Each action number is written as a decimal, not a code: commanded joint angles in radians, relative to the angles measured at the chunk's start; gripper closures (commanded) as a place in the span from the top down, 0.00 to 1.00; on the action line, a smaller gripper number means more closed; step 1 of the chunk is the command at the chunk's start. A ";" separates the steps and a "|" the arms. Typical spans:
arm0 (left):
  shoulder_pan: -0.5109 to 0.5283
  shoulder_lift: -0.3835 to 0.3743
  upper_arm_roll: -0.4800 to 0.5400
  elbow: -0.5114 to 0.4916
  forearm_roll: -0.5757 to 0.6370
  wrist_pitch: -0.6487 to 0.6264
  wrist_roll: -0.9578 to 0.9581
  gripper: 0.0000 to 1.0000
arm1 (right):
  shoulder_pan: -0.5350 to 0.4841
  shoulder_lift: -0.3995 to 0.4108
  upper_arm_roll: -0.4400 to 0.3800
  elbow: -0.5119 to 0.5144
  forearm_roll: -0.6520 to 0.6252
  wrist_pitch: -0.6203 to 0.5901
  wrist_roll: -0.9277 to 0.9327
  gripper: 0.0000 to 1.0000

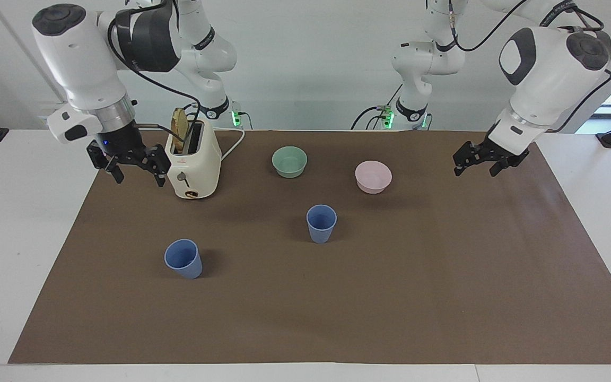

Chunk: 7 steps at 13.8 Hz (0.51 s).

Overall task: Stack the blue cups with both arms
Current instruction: 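Release the cup and withdraw the left gripper while the right gripper reaches out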

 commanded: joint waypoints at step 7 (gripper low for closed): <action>0.029 -0.086 -0.023 0.111 0.091 -0.205 0.063 1.00 | -0.015 0.218 0.009 0.069 -0.005 0.148 -0.051 1.00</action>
